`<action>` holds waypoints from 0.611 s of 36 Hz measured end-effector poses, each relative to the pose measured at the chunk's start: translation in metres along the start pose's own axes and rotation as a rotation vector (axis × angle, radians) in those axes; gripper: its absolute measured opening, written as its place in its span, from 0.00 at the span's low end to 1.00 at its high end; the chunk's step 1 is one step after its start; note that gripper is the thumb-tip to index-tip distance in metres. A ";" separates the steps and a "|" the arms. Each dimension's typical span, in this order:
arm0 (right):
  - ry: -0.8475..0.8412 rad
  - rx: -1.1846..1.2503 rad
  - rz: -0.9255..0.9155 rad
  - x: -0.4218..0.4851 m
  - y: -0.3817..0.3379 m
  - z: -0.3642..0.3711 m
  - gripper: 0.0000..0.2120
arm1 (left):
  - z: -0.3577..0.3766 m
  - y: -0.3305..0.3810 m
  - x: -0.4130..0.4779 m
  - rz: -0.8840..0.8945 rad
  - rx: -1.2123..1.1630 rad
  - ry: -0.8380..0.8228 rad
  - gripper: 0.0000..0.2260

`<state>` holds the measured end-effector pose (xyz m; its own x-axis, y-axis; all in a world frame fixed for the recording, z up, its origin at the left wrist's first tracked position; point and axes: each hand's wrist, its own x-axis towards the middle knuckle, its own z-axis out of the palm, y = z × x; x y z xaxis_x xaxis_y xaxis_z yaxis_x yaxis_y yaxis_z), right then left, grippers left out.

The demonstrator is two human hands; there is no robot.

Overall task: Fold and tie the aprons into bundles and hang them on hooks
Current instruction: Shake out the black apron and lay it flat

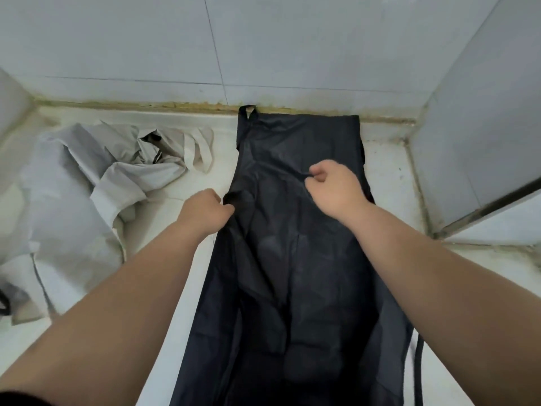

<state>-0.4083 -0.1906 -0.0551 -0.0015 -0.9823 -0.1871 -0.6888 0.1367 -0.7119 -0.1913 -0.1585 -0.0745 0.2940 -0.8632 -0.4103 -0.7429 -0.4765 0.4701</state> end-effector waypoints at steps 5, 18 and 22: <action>-0.328 0.135 0.070 -0.039 0.009 0.041 0.26 | 0.020 -0.014 -0.023 -0.110 -0.344 -0.194 0.08; -0.582 -0.288 -0.145 -0.075 0.001 0.088 0.59 | 0.022 -0.022 -0.009 0.094 -0.722 -0.316 0.11; -0.408 -0.198 -0.178 -0.076 0.008 0.091 0.42 | 0.020 -0.021 0.000 0.262 -0.457 -0.289 0.20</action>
<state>-0.3476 -0.1029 -0.1083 0.3856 -0.8527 -0.3523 -0.7776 -0.0949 -0.6215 -0.1876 -0.1452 -0.1001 -0.0875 -0.9119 -0.4011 -0.4154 -0.3325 0.8467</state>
